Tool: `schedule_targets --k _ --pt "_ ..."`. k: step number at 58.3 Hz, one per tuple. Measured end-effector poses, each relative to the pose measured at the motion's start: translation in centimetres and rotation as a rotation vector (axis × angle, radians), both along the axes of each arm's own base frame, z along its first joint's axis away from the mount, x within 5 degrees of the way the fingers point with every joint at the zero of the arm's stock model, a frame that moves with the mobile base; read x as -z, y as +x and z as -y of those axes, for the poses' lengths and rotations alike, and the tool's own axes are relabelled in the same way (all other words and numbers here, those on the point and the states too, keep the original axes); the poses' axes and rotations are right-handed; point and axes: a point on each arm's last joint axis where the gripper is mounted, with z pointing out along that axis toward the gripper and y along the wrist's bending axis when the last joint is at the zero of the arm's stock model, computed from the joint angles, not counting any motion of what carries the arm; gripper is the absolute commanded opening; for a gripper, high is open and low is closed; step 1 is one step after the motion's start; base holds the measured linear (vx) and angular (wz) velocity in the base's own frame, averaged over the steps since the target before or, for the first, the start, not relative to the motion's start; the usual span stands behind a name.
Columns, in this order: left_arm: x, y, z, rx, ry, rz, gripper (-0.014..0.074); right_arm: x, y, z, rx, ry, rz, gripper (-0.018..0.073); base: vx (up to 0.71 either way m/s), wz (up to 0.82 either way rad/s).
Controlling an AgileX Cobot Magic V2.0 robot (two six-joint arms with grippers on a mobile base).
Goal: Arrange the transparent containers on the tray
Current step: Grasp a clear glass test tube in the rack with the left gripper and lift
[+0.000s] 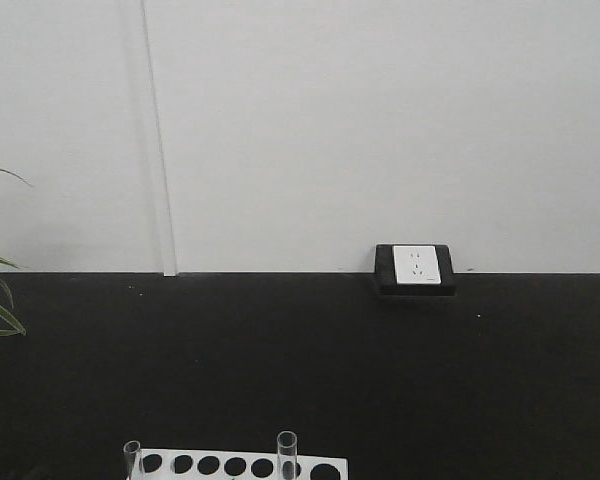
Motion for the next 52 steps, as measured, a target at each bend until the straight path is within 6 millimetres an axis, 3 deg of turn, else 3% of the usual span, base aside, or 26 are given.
schedule_targets --k 21,52 --pt "3.8 3.1 2.6 0.168 0.008 -0.098 0.0514 0.0 0.0 0.0 0.000 0.000 0.000 0.0432 0.00 0.00" --pt "5.1 8.3 4.0 0.185 -0.012 -0.091 0.0514 0.0 0.0 0.0 0.000 0.001 -0.001 0.0432 0.00 0.00"
